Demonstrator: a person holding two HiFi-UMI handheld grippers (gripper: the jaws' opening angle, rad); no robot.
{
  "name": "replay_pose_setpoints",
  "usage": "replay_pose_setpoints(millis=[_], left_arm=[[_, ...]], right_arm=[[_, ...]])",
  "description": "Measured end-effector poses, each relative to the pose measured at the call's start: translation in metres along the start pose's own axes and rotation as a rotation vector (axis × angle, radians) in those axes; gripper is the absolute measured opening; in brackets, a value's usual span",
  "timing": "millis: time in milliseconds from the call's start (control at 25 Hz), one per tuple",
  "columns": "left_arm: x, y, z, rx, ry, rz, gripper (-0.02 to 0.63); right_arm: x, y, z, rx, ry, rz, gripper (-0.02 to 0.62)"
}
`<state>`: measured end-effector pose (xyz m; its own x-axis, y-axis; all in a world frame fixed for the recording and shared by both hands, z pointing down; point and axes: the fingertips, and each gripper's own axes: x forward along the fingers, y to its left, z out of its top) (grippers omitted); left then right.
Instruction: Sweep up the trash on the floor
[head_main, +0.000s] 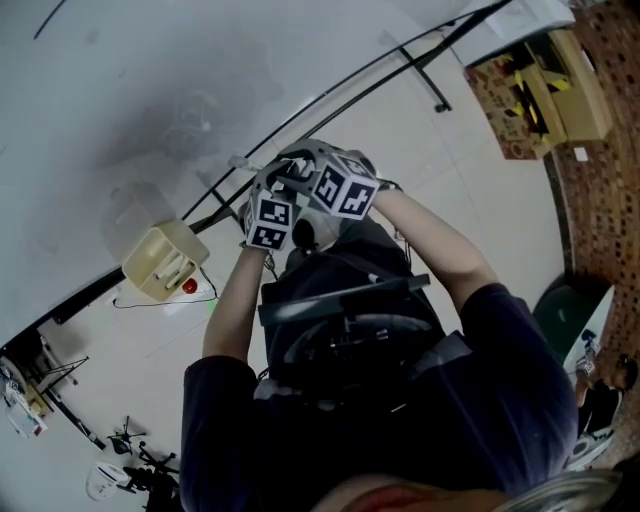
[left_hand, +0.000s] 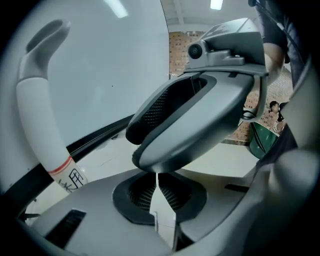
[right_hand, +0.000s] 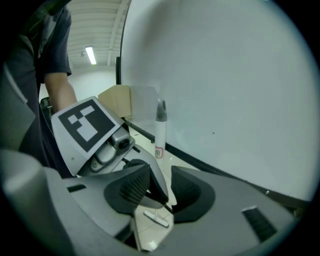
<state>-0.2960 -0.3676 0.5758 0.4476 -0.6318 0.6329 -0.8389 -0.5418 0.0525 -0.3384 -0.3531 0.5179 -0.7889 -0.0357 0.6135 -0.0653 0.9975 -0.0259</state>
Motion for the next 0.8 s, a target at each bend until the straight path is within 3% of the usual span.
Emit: replay_pose_setpoints(millis=[400, 800], left_arm=[[-0.041, -0.012, 0.007, -0.070, -0.079, -0.065, 0.000], [-0.046, -0.048, 0.064, 0.030, -0.166, -0.200, 0.000]], right_arm=[[-0.009, 0.015, 0.003, 0.087, 0.008, -0.036, 0.140], [-0.091, 0.007, 0.004, 0.220, -0.038, -0.333, 0.137]])
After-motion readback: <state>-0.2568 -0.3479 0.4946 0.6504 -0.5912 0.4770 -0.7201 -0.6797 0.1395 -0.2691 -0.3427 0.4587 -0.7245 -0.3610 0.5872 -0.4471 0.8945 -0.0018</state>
